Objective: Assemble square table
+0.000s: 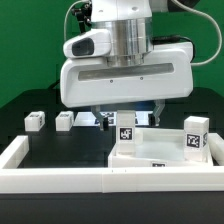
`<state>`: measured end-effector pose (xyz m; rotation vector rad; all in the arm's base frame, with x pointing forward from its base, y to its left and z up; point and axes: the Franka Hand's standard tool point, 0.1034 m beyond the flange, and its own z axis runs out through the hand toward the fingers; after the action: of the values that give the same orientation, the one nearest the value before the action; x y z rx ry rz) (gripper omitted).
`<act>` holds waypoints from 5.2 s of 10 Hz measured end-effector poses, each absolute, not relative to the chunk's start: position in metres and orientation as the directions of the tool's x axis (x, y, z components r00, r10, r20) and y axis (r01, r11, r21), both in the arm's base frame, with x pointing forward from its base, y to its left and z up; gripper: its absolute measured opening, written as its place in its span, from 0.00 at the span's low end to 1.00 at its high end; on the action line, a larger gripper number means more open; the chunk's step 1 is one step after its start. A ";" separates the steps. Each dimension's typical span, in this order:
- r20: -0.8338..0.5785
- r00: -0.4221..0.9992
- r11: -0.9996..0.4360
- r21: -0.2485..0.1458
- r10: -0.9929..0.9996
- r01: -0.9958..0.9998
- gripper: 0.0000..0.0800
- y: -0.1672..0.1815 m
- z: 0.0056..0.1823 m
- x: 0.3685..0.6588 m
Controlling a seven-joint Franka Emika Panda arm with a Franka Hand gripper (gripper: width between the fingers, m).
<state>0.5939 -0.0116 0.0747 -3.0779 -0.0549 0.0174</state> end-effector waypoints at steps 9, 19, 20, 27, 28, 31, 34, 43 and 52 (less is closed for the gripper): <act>-0.006 1.000 -0.998 -0.061 0.012 0.011 0.36 -0.017 0.077 0.596; -0.030 0.674 -0.671 -0.074 -0.738 -0.738 0.36 0.000 0.076 0.602; -0.034 0.626 -0.623 -0.070 -0.779 -0.779 0.36 0.000 0.076 0.602; -0.042 0.562 -0.559 -0.065 -0.826 -0.826 0.72 0.008 0.076 0.602; -0.036 0.637 -0.634 -0.070 -0.770 -0.771 0.79 0.008 0.076 0.603; -0.011 0.883 -0.880 -0.075 -0.470 -0.469 0.81 0.008 0.076 0.602; 0.006 0.965 -0.963 -0.071 -0.261 -0.259 0.81 0.009 0.076 0.602; 0.031 0.955 -0.955 -0.027 0.294 0.295 0.65 0.004 0.076 0.601; 0.016 0.995 -0.994 -0.051 -0.102 -0.102 0.36 0.003 0.075 0.601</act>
Offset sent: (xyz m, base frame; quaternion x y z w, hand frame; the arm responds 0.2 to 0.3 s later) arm 0.0015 -0.0055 0.0054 0.0045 0.0052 -0.0183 0.9998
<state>0.6007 0.0032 0.0745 -3.0875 0.1580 -0.0294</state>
